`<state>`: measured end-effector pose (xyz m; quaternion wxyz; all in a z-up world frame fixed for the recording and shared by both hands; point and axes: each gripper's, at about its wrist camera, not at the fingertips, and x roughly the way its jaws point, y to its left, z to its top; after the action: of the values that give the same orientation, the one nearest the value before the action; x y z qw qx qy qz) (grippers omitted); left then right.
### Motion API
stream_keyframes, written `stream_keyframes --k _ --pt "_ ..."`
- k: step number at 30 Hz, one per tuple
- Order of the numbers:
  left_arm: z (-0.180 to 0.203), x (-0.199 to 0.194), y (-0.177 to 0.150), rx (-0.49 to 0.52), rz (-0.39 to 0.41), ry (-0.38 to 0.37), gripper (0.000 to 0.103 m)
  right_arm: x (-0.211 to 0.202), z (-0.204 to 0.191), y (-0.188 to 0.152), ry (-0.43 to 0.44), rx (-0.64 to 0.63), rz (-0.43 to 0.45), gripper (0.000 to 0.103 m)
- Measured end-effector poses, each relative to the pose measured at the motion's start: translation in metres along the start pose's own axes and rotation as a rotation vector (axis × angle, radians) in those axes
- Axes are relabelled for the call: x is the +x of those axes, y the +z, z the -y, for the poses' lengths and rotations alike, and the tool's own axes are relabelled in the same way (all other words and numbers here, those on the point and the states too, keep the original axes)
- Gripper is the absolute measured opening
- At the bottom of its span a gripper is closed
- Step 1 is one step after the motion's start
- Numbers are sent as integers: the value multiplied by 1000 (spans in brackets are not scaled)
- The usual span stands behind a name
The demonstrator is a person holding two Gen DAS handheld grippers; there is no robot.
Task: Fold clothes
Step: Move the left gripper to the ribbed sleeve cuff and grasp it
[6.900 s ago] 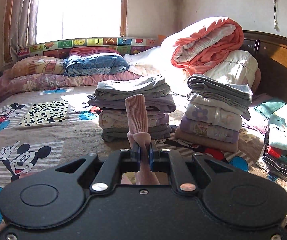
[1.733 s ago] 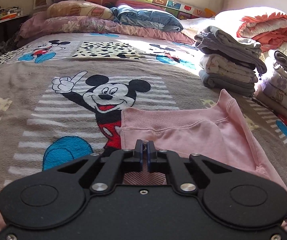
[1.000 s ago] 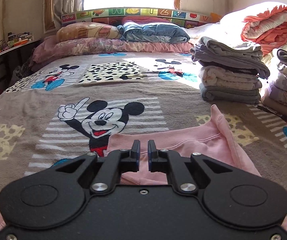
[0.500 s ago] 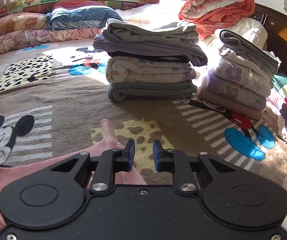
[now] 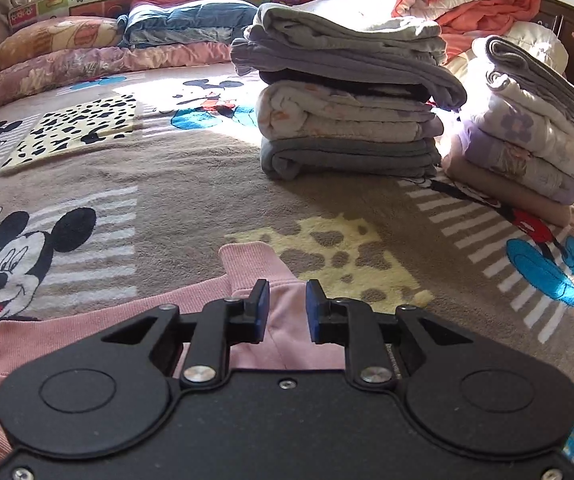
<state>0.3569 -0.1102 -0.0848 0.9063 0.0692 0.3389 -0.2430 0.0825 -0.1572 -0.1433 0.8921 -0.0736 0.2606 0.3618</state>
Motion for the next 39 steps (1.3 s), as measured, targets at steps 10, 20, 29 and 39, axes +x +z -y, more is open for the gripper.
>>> stream_keyframes --k 10,20,29,39 --pt "-9 -1 0 -20 15 -16 19 3 0 1 25 14 0 91" --pt "-21 -64 -40 -139 97 80 19 4 2 0 40 27 5 91" --pt "-55 -180 -124 -360 209 118 33 -36 6 5 -7 27 87 86" --pt "-94 -189 -160 -559 207 63 39 -60 7 -5 -160 4 152 86"
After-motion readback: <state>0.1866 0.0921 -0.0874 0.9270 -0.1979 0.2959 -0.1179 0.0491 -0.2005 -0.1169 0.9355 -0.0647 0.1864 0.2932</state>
